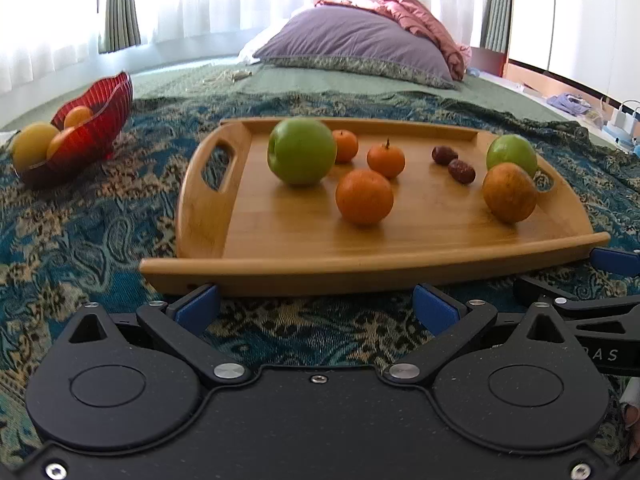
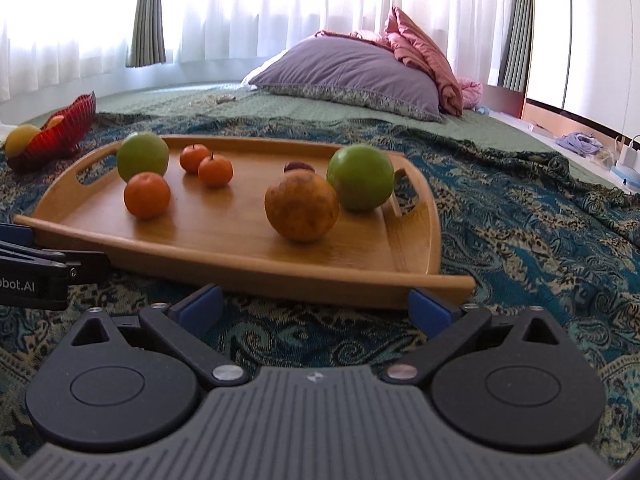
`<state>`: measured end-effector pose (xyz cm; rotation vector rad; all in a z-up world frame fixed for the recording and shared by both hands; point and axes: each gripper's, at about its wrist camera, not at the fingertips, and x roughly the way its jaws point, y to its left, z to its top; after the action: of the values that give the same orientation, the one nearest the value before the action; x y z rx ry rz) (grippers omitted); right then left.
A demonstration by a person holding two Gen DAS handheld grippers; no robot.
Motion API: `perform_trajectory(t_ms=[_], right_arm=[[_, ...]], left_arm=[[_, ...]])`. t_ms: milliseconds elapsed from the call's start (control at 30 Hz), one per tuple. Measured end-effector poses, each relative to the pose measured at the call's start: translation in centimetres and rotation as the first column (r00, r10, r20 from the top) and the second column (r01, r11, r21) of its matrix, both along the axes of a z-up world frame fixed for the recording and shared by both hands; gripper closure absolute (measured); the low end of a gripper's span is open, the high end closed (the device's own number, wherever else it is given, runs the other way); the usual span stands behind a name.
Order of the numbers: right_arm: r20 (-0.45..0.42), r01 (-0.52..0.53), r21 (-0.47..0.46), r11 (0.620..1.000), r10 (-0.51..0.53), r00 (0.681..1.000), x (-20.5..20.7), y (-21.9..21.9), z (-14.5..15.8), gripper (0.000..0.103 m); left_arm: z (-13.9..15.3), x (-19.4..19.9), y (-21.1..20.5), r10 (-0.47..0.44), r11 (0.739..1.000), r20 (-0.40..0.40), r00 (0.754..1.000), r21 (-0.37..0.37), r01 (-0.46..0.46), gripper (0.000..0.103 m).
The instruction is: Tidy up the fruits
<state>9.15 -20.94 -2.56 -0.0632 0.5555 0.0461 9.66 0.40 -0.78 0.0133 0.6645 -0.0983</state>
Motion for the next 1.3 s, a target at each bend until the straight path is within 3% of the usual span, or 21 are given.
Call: perform_trajectory(t_ms=[1300], right_arm=[[-0.032, -0.006, 0.009, 1.000, 0.007, 0.999, 0.5, 0.1, -1.1, 0.000]], left_arm=[[-1.5, 0.9, 0.0, 0.024, 1.000, -0.029, 0.999, 0.012, -0.023, 0.000]])
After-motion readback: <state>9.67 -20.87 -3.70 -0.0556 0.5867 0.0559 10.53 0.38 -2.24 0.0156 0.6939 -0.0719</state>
